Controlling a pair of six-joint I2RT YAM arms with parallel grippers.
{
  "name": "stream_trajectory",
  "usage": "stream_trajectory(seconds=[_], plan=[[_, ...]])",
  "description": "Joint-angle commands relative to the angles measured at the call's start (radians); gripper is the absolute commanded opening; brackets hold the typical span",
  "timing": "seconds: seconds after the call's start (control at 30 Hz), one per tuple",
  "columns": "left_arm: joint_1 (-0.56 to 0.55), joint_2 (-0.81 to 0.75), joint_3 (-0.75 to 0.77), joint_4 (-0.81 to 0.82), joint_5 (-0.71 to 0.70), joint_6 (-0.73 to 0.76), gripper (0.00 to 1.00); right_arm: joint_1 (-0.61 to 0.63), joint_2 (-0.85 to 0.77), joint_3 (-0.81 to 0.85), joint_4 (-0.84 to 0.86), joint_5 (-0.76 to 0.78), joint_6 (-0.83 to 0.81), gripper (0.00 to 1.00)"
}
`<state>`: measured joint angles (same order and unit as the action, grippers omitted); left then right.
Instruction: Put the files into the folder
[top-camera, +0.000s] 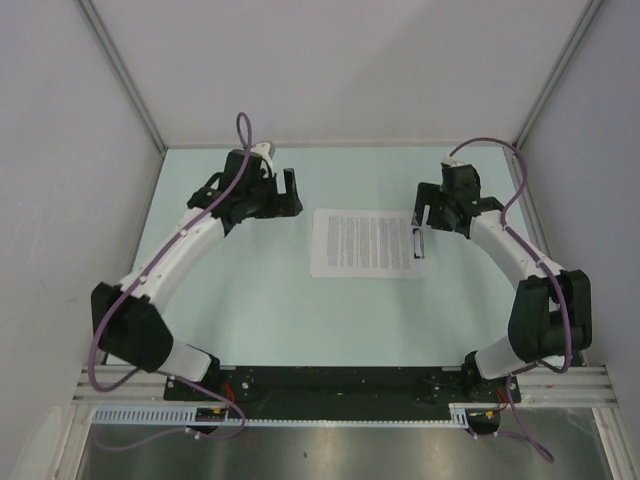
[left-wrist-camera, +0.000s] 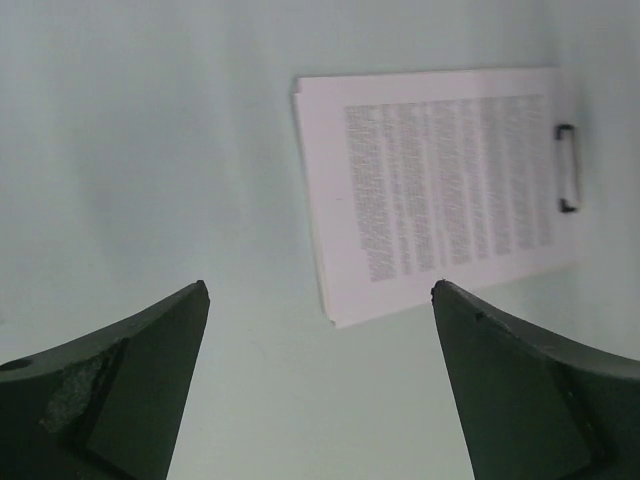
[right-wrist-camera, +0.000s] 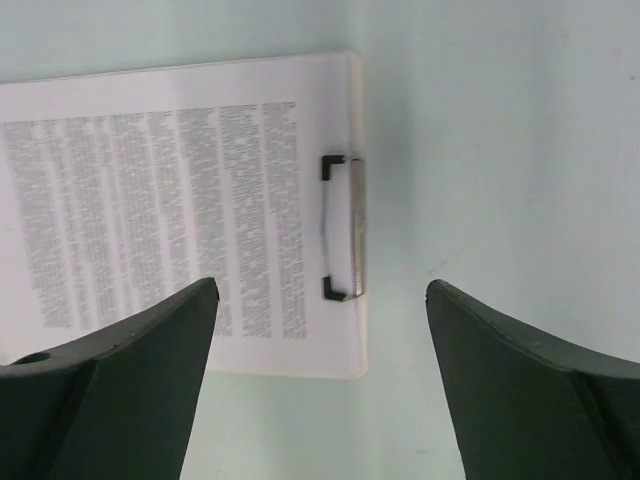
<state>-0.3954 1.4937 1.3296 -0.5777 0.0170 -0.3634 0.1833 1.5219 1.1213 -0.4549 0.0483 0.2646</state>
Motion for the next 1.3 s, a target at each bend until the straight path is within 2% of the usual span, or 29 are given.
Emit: stream_trajectory(seconds=[0.0, 0.07, 0.17, 0.27, 0.4, 0.53, 0.83, 1.13, 1.27], plan=[[-0.016, -0.111, -0.107, 0.076, 0.245, -0.012, 0.99, 0.031, -0.039, 0.028, -0.172, -0.036, 0.089, 0.86], [-0.032, -0.165, -0.188, 0.130, 0.273, -0.038, 0.98, 0.111, -0.043, -0.009, -0.177, -0.028, 0.146, 0.82], [-0.072, -0.229, -0.285, 0.199, 0.293, -0.084, 0.98, 0.221, -0.081, -0.049, -0.153, 0.036, 0.244, 0.84], [-0.111, -0.262, -0.326, 0.210, 0.301, -0.108, 0.98, 0.257, -0.140, -0.144, -0.070, -0.022, 0.361, 0.86], [-0.145, -0.311, -0.375, 0.223, 0.290, -0.126, 0.98, 0.324, -0.213, -0.306, 0.117, 0.012, 0.499, 0.87], [-0.146, -0.354, -0.414, 0.239, 0.294, -0.147, 0.97, 0.361, -0.224, -0.412, 0.185, 0.056, 0.581, 0.86], [-0.146, -0.404, -0.371, 0.205, 0.282, -0.118, 0.98, 0.354, -0.183, -0.468, 0.271, 0.168, 0.633, 0.82], [-0.146, -0.405, -0.290, 0.164, 0.267, -0.072, 0.98, 0.286, -0.043, -0.466, 0.404, 0.113, 0.630, 0.80], [-0.146, -0.388, -0.268, 0.164, 0.265, -0.063, 0.98, 0.225, 0.027, -0.462, 0.536, 0.093, 0.602, 0.80]])
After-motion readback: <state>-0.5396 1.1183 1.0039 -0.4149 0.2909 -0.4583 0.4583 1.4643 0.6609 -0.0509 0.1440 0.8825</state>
